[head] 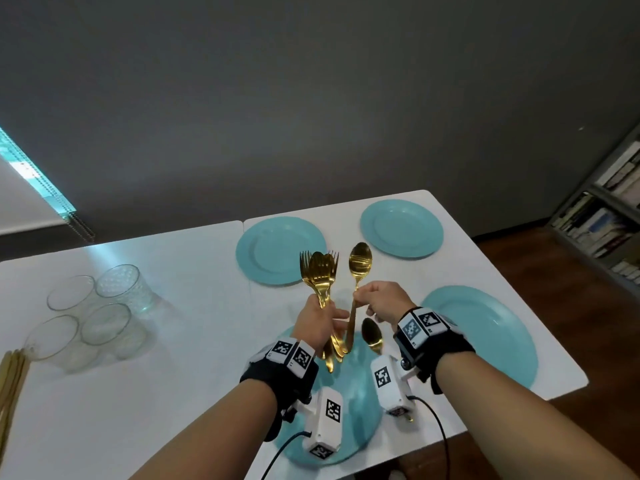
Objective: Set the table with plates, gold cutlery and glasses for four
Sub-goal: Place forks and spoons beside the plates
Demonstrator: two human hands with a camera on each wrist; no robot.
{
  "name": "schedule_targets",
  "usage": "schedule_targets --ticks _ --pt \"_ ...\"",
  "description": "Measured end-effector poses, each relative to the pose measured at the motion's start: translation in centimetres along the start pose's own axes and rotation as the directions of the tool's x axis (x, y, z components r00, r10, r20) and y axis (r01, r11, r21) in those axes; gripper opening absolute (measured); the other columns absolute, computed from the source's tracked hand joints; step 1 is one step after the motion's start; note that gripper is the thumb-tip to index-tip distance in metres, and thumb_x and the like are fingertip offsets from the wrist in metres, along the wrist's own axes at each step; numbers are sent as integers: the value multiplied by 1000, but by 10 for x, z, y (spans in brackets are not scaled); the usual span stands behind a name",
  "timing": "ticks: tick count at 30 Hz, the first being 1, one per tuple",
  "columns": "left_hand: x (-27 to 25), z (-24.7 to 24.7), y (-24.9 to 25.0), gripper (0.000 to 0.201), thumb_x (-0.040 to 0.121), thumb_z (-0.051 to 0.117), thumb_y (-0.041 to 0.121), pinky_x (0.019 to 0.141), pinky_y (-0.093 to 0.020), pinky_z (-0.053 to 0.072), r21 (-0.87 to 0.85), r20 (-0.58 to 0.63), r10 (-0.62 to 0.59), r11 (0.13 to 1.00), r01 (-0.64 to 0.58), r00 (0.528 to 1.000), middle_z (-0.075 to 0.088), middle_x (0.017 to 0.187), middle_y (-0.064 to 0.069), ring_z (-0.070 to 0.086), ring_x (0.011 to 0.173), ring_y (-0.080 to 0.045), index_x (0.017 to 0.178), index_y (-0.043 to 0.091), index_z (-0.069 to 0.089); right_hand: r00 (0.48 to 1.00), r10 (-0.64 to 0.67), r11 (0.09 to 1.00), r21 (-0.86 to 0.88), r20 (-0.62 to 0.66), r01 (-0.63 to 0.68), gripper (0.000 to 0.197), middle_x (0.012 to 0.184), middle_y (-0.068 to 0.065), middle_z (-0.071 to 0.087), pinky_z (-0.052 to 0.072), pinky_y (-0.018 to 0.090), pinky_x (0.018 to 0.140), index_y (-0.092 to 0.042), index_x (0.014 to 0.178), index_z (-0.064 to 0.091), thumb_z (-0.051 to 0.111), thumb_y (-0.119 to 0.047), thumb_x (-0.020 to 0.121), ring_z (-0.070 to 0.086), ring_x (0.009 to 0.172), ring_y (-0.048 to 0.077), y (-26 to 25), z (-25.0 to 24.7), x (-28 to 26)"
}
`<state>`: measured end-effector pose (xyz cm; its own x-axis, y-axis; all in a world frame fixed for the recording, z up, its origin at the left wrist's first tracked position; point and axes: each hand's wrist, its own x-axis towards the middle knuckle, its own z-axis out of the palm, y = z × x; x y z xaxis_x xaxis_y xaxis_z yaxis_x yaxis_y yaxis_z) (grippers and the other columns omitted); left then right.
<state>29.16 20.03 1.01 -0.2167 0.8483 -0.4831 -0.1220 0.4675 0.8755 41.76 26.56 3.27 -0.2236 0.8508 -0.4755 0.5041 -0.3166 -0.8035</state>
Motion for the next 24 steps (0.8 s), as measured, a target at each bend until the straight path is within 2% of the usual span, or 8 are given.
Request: schedule_targets --ticks 5,8,12,14,16,18,20,24 --pt "15 40 7 7 98 37 15 46 -25 48 47 -103 21 999 -16 995 63 85 -4 63 60 -19 93 14 43 992 4 989 -149 -124 -22 15 82 2 65 38 21 53 -18 76 60 58 -18 90 48 58 11 30 -81 21" --pt "22 76 10 8 99 38 14 39 -23 46 -34 -105 8 999 -12 994 58 80 -5 58 56 -20 94 11 43 985 28 971 -230 -171 -68 14 86 5 64 36 19 51 -20 76 60 61 -18 89 49 60 12 58 -134 29" --pt "27 120 11 15 99 39 14 41 -27 48 -94 -118 -20 996 9 993 52 76 -6 55 53 -20 85 13 45 965 96 892 -408 -246 -192 6 102 7 69 40 21 57 -20 84 65 61 -22 88 54 80 20 101 -199 40" --pt "30 135 8 15 99 40 15 45 -28 49 -93 -127 -27 996 15 991 52 76 -5 55 54 -20 86 13 46 958 140 821 -512 -250 -253 16 114 10 68 43 24 65 -14 97 70 56 -21 92 54 87 22 118 -226 46" --pt "32 148 5 11 99 41 17 51 -30 50 -71 -134 -35 997 26 990 55 76 -5 56 55 -19 91 12 49 946 194 731 -604 -261 -317 29 122 11 64 50 28 83 -9 114 66 48 -22 96 61 101 25 132 -247 50" --pt "33 159 2 10 99 42 18 55 -31 49 -23 -146 -30 999 27 989 58 75 -4 57 57 -18 97 11 50 924 250 689 -617 -290 -380 31 121 12 64 51 28 85 -6 115 66 47 -21 95 62 108 28 148 -265 53" --pt "33 166 1 10 99 42 18 56 -30 50 24 -148 -21 999 25 989 61 75 -2 58 58 -17 99 12 50 913 292 721 -561 -286 -407 31 122 16 63 46 28 80 -3 117 64 51 -19 93 61 112 30 164 -276 57" --pt "35 182 1 10 99 40 17 59 -32 51 28 -140 -29 999 33 990 64 77 -3 58 59 -18 101 13 50 898 347 765 -474 -269 -437 35 126 19 60 45 30 82 0 122 60 57 -13 90 57 118 31 184 -289 61"
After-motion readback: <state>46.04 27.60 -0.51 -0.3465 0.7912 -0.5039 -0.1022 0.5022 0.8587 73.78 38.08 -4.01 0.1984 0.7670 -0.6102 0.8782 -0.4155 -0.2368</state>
